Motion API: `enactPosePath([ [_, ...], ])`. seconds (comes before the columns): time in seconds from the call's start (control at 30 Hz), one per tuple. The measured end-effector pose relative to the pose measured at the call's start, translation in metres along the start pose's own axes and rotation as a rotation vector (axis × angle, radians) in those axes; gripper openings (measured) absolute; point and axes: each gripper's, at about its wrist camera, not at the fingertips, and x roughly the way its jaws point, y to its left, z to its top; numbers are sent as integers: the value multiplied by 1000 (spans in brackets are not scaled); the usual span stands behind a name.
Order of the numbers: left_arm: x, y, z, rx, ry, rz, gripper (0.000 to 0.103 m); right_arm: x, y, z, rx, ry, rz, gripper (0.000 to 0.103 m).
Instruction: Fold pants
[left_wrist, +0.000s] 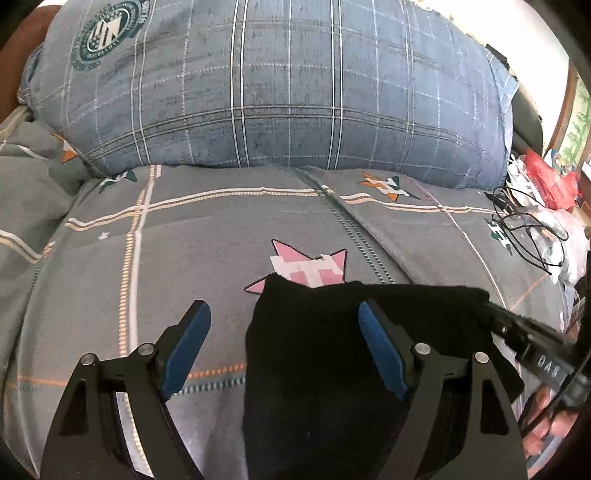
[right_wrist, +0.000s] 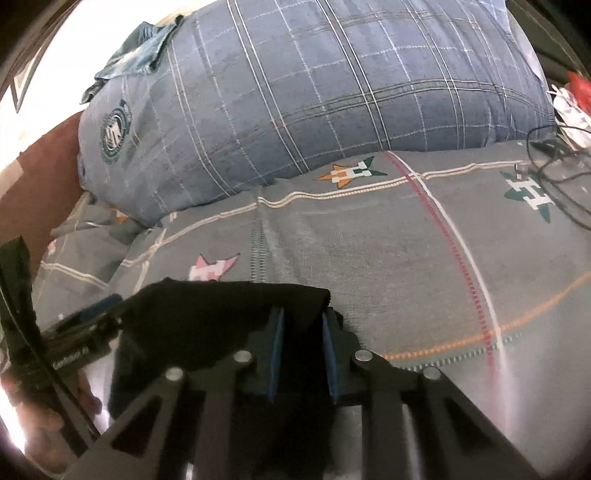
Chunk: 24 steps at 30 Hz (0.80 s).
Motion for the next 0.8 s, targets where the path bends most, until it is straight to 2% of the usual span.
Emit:
enactPosePath([
  [0.17,7,2,1,-31,19,-13,84,0,-9,0,39,10,32,29],
  [0.27,-3,6,1,-45,17,-37,84,-15,-15,-3,51,13,69,40],
  [0.37,-16,14,-2,-67,7,-49,84,-33,-15,-13,16,22,85,45],
  [0.53,-26,26,-10,-118,21,-75,84,-43,-14,-29,36,54,180,54],
  [0.73,-31,33,-19,-128,34,-87,84,-27,-14,-38,75,91,211,56],
  [0.8,-30,33,-21,-132,40,-98,84,-20,-17,-38,100,101,246,57],
])
